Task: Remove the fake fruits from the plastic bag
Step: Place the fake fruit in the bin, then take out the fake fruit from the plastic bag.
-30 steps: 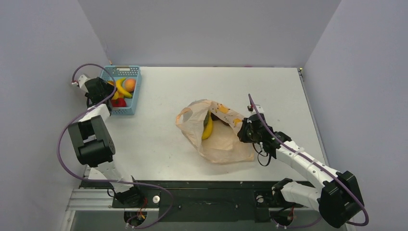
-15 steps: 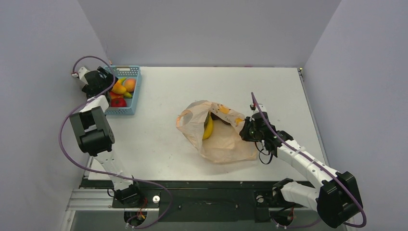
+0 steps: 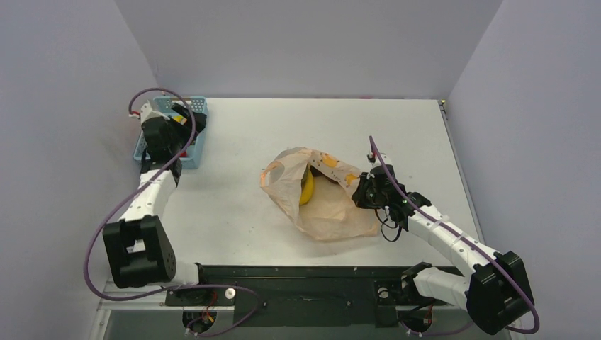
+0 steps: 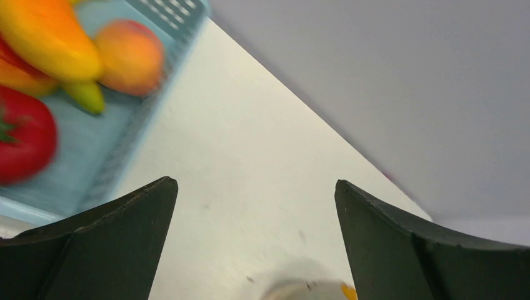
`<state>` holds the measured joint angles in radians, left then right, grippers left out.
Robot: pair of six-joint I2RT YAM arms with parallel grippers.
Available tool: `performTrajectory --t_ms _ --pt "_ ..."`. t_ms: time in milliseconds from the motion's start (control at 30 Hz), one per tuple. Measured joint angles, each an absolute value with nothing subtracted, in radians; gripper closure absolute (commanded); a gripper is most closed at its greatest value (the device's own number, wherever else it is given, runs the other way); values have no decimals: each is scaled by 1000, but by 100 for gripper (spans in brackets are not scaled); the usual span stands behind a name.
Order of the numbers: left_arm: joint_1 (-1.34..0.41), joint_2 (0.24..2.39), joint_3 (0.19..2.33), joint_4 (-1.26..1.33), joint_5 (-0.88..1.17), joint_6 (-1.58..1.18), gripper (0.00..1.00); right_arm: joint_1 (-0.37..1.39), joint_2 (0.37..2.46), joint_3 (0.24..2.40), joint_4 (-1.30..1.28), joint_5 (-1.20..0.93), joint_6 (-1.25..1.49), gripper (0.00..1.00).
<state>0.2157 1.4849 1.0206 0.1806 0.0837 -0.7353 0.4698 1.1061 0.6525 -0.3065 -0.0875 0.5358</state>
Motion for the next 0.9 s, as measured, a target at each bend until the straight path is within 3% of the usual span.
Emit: performTrajectory --t_ms 200,600,900 --pt "62 1252 846 157 204 -765 3 470 1092 653 -307 -96 540 100" --pt "-395 831 795 -32 204 -630 3 472 1082 653 -307 -101 559 100" --pt "-867 912 854 -180 29 -453 3 499 1082 653 -308 -101 569 100"
